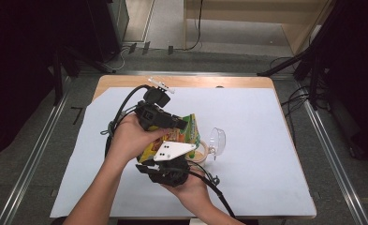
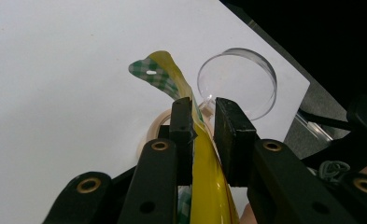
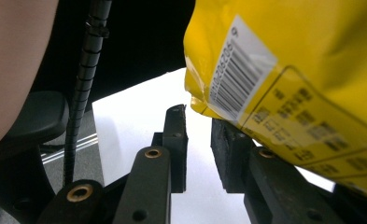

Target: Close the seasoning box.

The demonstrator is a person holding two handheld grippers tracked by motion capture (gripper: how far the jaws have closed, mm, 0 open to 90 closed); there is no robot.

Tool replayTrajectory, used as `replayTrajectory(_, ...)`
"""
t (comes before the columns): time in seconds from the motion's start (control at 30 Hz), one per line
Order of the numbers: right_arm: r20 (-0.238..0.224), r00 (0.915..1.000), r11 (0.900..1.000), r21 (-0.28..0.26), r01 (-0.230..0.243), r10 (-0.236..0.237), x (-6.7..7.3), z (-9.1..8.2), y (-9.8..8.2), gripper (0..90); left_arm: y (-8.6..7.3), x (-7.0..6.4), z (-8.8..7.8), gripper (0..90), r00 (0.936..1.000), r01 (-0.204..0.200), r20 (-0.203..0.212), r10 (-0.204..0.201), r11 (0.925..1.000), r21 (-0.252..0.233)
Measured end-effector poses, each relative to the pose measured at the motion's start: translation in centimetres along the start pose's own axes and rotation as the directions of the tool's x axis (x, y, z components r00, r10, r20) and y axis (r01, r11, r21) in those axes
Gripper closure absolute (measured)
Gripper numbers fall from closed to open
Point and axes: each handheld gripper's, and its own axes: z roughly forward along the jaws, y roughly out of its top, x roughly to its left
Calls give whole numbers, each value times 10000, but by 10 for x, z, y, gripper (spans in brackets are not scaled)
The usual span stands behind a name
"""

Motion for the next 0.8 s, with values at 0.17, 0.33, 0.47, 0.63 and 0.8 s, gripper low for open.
replayTrajectory(0.17, 17, 10000, 10000, -53, -40, 40, -1, 0, -1, 767, 0, -3, 0, 779, 10000, -47, -2, 47, 10000, 46)
replayTrajectory(0.33, -31, 10000, 10000, -53, -66, 66, -1, 0, -1, 766, 0, -2, 0, 792, 9998, 107, 152, -108, 9999, 69)
replayTrajectory(0.47, -29, 10000, 10000, -44, -43, 42, 0, 0, -1, 767, 0, -1, -1, 797, 9996, 162, 212, -164, 9998, 105)
replayTrajectory(0.63, -14, 10000, 10000, -40, -22, 22, 0, 0, -1, 767, 0, 1, 0, 797, 9994, 195, 276, -198, 9997, 134)
replayTrajectory(0.8, -14, 10000, 10000, -28, 4, -4, 1, 0, -1, 765, 0, 1, -1, 795, 9991, 248, 327, -252, 9996, 142)
